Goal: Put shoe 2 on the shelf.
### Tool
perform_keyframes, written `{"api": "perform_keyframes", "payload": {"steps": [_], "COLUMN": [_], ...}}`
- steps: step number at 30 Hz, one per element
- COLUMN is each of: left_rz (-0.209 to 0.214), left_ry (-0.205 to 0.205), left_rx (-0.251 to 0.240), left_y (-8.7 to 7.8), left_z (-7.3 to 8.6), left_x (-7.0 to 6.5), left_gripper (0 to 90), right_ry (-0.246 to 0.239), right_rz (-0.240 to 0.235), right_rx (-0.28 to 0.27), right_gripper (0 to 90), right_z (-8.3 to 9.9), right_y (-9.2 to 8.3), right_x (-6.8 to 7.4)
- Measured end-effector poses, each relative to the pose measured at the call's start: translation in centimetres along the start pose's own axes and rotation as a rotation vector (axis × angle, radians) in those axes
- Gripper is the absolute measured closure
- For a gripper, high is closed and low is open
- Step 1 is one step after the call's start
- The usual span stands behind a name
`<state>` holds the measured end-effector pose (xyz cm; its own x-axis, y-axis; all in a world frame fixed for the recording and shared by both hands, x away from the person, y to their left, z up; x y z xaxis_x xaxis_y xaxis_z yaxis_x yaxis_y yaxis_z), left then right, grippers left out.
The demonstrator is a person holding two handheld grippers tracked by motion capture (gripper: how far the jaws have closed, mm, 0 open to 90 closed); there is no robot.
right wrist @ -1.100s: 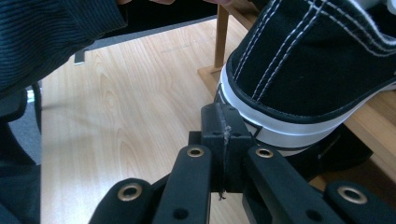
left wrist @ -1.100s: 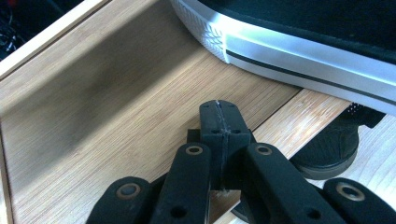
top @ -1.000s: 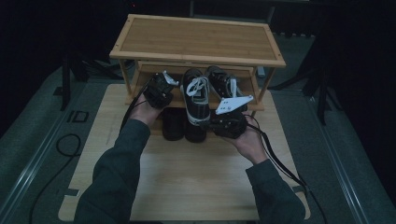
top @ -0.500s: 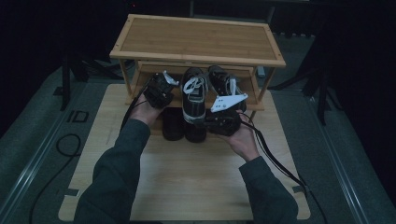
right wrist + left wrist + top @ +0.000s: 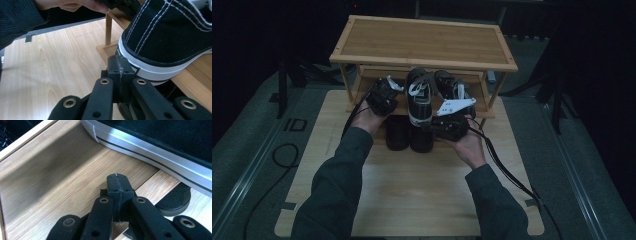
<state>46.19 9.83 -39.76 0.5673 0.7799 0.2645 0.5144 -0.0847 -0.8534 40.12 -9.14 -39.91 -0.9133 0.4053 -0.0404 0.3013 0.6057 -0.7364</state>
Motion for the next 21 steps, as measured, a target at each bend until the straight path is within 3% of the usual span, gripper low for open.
{"api": "perform_keyframes", "payload": {"steps": [12,15,17,21], "left_rz": [0.002,0.000,0.005,0.003], "left_ry": [0.001,-0.002,-0.003,-0.002], "left_rx": [0.001,0.001,-0.003,-0.002], "left_y": [0.0,0.0,0.0,0.0], "left_z": [0.0,0.0,0.0,0.0], "left_x": [0.0,0.0,0.0,0.0], "left_gripper": [90.0,90.0,90.0,90.0], "right_ry": [-0.029,-0.009,0.025,0.014], "right_rz": [0.040,0.125,0.074,0.073], "right_rx": [0.020,0.034,0.009,0.012], "right_gripper": [90.0,90.0,90.0,90.0], "right_z": [-0.9,-0.8,-0.8,-1.2], "right_y": [0.7,0.9,1.0,1.3], "right_x": [-0.1,-0.6,-1.2,-1.0]}}
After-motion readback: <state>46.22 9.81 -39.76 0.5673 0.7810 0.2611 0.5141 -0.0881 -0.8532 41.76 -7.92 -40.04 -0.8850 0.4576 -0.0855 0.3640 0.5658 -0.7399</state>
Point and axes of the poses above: each handheld gripper's, and its own axes: y roughly forward along the jaws, z roughly out of its underside, x roughly to its left, the point moved 4 cm from there along y, roughly forward along the jaws, and after that the axes turned 15 degrees about x, right-handed, at the moved point
